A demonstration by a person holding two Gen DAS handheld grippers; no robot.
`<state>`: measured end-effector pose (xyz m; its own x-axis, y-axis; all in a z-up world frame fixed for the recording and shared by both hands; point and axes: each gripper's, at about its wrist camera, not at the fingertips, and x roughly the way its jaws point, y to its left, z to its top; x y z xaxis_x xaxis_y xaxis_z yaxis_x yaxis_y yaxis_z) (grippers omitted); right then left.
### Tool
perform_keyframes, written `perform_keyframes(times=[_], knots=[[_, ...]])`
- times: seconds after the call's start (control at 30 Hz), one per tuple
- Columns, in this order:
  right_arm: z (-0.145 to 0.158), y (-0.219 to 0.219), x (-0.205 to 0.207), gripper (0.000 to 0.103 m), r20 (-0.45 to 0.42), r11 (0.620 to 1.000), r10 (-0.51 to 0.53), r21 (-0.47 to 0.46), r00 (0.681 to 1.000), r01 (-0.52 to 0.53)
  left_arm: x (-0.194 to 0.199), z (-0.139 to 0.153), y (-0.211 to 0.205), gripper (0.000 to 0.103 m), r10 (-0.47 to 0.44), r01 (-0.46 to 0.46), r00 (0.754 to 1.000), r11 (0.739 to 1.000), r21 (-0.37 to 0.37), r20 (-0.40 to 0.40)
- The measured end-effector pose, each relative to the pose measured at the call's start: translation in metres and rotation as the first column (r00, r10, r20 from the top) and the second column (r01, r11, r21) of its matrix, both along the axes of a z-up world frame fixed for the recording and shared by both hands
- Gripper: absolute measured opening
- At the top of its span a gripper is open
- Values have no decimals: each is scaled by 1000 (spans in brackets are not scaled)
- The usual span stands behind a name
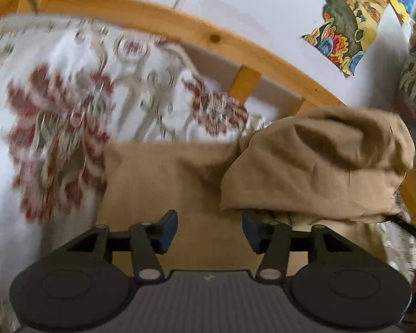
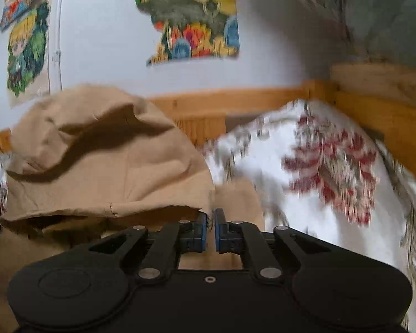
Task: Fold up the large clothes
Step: 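Fold the hem over onto the hood with both grippers and release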
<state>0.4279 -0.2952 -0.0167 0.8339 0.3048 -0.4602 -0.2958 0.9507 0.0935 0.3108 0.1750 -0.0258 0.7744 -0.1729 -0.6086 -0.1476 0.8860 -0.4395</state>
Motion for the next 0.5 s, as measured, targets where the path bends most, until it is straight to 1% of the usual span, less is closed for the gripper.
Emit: perform_keyframes(times=[0.03, 0.1, 0.13, 0.2, 0.23, 0.27, 0.33, 0.37, 0.4, 0.43, 0.47, 0.5], knots=[[-4, -2, -3, 16, -22, 1000, -5, 1, 1000, 5, -5, -2, 0, 60, -26, 25, 999, 999, -47, -21], [-10, -7, -9, 35, -69, 1000, -13, 11, 998, 14, -13, -8, -2, 63, -96, 89, 995, 985, -148, -37], [-11, -10, -13, 38, -88, 1000, -13, 17, 996, 15, -17, -12, -5, 67, -129, 120, 991, 972, -200, -31], [-15, -14, -21, 50, -126, 1000, -10, 7, 992, 11, -19, -21, -12, 72, -195, 183, 981, 940, -289, -14], [-18, -15, -25, 52, -151, 1000, -5, -5, 988, 4, -18, -26, -16, 72, -220, 205, 975, 926, -318, -13], [-20, -16, -29, 55, -177, 1000, 5, -21, 984, -9, -17, -30, -20, 72, -236, 218, 972, 915, -340, -13], [-22, -21, -39, 66, -207, 998, 23, -56, 978, -35, -18, -35, -23, 72, -253, 232, 967, 897, -376, -8], [-22, -24, -44, 78, -223, 997, 32, -68, 974, -48, -20, -35, -24, 73, -260, 240, 966, 892, -383, -1], [-21, -29, -48, 83, -238, 995, 39, -79, 970, -60, -21, -35, -24, 75, -259, 240, 966, 896, -375, 0], [-18, -35, -54, 83, -249, 994, 48, -84, 967, -71, -23, -33, -23, 76, -250, 231, 968, 904, -359, -6], [-16, -41, -58, 83, -259, 994, 58, -71, 964, -78, -23, -32, -20, 76, -238, 220, 971, 913, -344, -11], [-13, -49, -62, 83, -271, 996, 71, -30, 960, -82, -23, -31, -16, 77, -220, 203, 976, 920, -335, -11]])
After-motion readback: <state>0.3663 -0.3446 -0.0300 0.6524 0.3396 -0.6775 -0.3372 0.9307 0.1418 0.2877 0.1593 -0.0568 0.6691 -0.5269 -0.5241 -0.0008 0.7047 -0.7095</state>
